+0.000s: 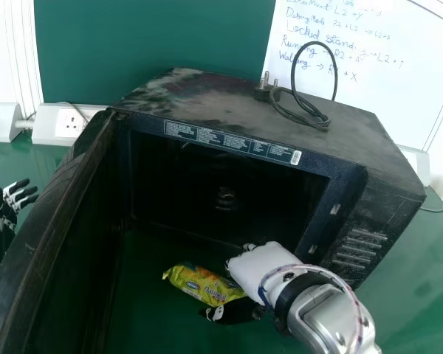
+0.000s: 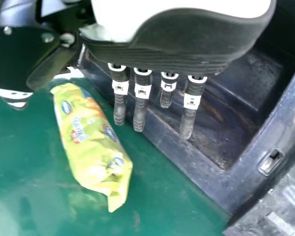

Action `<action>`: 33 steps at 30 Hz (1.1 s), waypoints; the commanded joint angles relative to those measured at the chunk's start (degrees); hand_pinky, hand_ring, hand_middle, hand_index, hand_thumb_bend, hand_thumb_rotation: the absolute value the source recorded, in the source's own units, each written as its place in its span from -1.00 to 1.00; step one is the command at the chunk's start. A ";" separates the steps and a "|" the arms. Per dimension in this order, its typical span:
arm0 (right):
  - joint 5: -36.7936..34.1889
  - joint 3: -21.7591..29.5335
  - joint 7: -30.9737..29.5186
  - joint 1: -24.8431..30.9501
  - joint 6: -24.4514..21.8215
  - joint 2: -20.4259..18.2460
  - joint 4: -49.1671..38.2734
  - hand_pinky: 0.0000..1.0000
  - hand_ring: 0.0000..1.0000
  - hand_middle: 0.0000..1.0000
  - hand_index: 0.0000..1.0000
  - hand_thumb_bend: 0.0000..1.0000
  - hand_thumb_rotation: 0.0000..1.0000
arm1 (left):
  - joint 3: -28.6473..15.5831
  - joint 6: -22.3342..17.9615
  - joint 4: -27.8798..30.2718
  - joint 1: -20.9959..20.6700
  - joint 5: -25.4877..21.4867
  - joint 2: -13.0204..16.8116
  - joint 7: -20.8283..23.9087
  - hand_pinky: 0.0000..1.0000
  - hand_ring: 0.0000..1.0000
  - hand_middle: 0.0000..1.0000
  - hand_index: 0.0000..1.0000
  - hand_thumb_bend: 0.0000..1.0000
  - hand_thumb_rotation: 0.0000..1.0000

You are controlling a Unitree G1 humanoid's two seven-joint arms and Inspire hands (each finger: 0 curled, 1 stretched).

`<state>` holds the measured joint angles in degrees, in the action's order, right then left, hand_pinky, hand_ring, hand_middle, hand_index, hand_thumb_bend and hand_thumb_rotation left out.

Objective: Put biscuit inside oven

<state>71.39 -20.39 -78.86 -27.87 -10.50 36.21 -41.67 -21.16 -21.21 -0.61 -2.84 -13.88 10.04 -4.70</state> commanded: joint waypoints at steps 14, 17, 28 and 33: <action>4.36 0.76 1.75 1.58 4.70 -8.03 2.01 0.61 0.74 0.79 0.78 1.00 -0.22 | -0.13 0.14 1.16 0.99 -0.19 0.02 -0.20 0.26 0.36 0.38 0.44 0.02 0.01; 5.68 0.45 2.17 1.53 5.44 -9.34 3.08 0.67 0.77 0.81 0.79 1.00 -0.22 | -0.09 0.55 1.67 1.19 0.05 -0.07 0.13 0.26 0.37 0.39 0.45 0.02 0.02; 8.40 -0.13 7.14 2.08 7.98 -12.55 7.44 0.68 0.78 0.82 0.80 1.00 -0.21 | -0.14 1.22 2.64 1.59 -0.18 -0.24 0.33 0.25 0.36 0.38 0.45 0.03 0.02; 8.86 -0.34 9.16 2.39 8.90 -12.92 9.84 0.66 0.76 0.81 0.80 1.00 -0.19 | -0.12 1.20 2.67 1.67 -0.31 -0.13 0.14 0.27 0.37 0.39 0.45 0.02 0.02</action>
<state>79.73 -20.37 -70.58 -26.14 -2.07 23.58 -32.56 -21.18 -20.04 1.58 -1.60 -13.90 9.87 -4.51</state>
